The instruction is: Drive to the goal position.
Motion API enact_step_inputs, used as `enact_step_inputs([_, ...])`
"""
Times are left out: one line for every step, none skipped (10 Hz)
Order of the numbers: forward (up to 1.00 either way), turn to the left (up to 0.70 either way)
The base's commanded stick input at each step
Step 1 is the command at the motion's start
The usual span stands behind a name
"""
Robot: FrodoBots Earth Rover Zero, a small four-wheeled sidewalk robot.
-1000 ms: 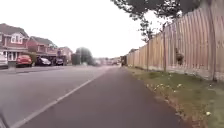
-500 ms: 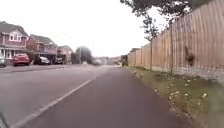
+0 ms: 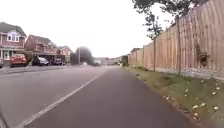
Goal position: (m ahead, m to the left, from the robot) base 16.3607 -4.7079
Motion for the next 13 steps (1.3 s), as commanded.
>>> enact_step_inputs([1.0, 0.0])
enact_step_inputs([1.0, 0.0])
enact_step_inputs([1.0, 0.0])
enact_step_inputs([1.0, 0.0])
enact_step_inputs([1.0, 0.0])
enact_step_inputs([1.0, 0.0])
enact_step_inputs([1.0, 0.0])
enact_step_inputs([1.0, 0.0])
enact_step_inputs([1.0, 0.0])
enact_step_inputs([1.0, 0.0])
enact_step_inputs([1.0, 0.0])
enact_step_inputs([1.0, 0.0])
enact_step_inputs([1.0, 0.0])
